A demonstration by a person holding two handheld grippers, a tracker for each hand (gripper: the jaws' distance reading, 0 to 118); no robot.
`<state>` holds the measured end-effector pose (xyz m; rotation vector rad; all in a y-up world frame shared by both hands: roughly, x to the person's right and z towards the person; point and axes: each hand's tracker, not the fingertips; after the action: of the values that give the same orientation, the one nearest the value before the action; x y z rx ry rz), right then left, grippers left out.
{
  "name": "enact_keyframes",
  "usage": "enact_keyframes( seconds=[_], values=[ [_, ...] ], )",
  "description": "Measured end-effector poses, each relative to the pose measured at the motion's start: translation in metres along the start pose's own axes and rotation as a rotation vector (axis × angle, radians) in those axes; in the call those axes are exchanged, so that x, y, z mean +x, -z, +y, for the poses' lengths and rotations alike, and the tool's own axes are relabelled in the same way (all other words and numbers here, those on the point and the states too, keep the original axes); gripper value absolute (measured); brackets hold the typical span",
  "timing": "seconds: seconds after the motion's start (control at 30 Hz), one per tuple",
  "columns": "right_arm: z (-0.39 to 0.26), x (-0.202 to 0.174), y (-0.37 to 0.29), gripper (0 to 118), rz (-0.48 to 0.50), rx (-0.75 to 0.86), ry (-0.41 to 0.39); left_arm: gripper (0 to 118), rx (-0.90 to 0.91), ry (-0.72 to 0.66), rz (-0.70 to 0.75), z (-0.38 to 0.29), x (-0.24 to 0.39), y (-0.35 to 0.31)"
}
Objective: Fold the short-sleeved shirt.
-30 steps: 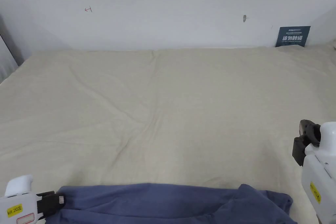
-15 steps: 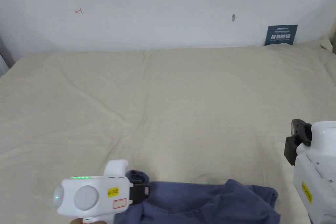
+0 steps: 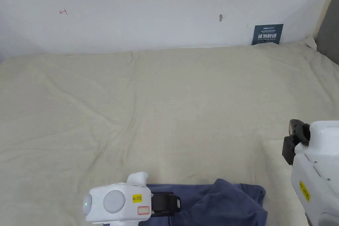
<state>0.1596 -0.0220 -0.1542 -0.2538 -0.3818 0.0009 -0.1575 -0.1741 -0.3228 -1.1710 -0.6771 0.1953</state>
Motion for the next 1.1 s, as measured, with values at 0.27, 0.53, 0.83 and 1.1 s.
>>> enact_keyframes(
  seconds=[0.27,0.53,0.83,1.1],
  values=[
    [0.006,-0.003,0.0,0,0.01,0.012,0.003,103,0.327,0.0,0.096,-0.008,-0.008,-0.075],
    [0.009,-0.003,-0.001,0,0.018,0.024,-0.003,3,0.512,0.015,0.201,-0.029,-0.032,-0.102],
    [0.006,0.002,-0.002,0,0.007,0.01,-0.004,3,0.369,0.067,0.196,-0.048,-0.023,-0.03],
    [0.004,0.01,0.0,0,-0.012,-0.005,-0.004,3,0.197,0.13,0.202,-0.058,0.0,0.05]
  ],
)
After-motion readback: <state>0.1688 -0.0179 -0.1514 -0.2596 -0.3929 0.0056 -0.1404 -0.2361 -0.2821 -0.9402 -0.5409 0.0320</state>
